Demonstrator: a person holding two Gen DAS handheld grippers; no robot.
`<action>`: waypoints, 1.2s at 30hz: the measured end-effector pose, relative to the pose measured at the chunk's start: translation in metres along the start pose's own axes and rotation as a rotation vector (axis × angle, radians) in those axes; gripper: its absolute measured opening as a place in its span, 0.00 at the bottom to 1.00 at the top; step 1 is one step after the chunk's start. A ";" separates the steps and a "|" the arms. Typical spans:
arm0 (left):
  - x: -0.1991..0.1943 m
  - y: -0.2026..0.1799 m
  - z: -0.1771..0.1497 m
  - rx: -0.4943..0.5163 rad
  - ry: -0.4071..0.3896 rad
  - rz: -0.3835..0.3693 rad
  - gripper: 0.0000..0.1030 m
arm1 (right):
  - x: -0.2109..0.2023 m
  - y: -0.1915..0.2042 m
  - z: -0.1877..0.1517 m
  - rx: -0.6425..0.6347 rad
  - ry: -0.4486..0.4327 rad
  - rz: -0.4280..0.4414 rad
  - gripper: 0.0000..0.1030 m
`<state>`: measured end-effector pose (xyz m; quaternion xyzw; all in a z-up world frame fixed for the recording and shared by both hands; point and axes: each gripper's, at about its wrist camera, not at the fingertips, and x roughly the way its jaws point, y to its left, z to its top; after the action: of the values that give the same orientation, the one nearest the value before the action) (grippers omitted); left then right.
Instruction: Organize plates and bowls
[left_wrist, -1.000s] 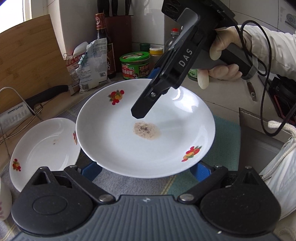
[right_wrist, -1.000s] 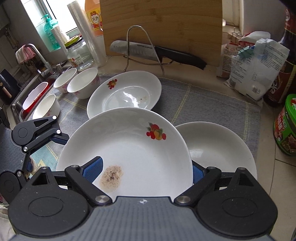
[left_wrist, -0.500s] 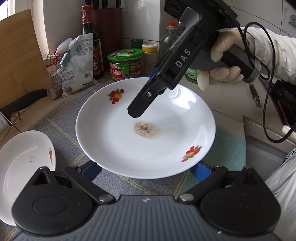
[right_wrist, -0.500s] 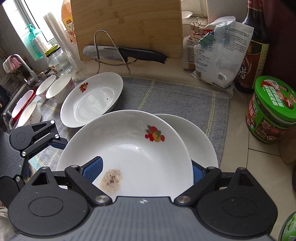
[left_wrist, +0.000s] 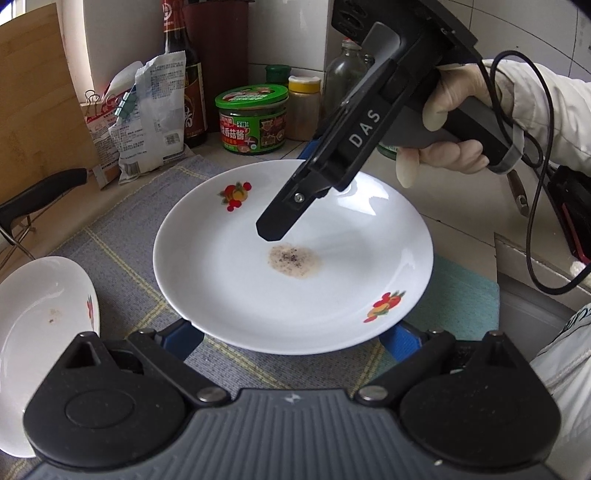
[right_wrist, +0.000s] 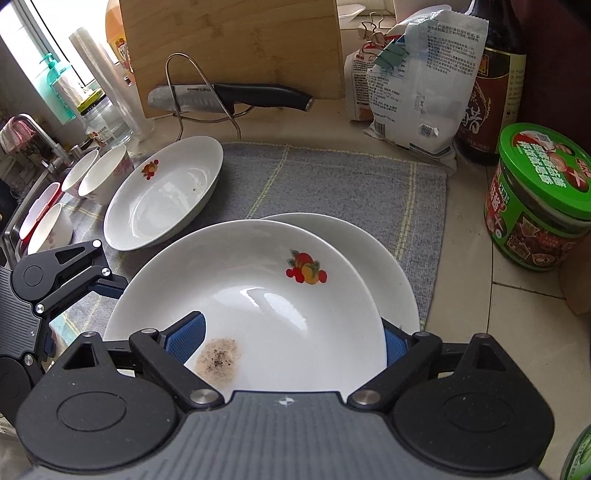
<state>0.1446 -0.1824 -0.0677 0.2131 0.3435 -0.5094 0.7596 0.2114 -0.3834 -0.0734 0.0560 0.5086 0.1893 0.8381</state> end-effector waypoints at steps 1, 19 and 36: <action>0.001 0.001 0.001 0.000 0.006 0.002 0.97 | 0.001 0.000 0.000 0.001 0.002 0.000 0.94; 0.010 0.011 0.004 0.026 0.055 0.008 0.97 | 0.005 -0.010 -0.002 0.036 0.033 0.008 0.94; 0.010 0.016 0.006 0.079 0.083 0.020 0.96 | 0.000 -0.012 -0.005 0.065 0.038 0.023 0.96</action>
<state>0.1638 -0.1863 -0.0720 0.2673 0.3521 -0.5057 0.7409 0.2101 -0.3950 -0.0793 0.0853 0.5294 0.1833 0.8239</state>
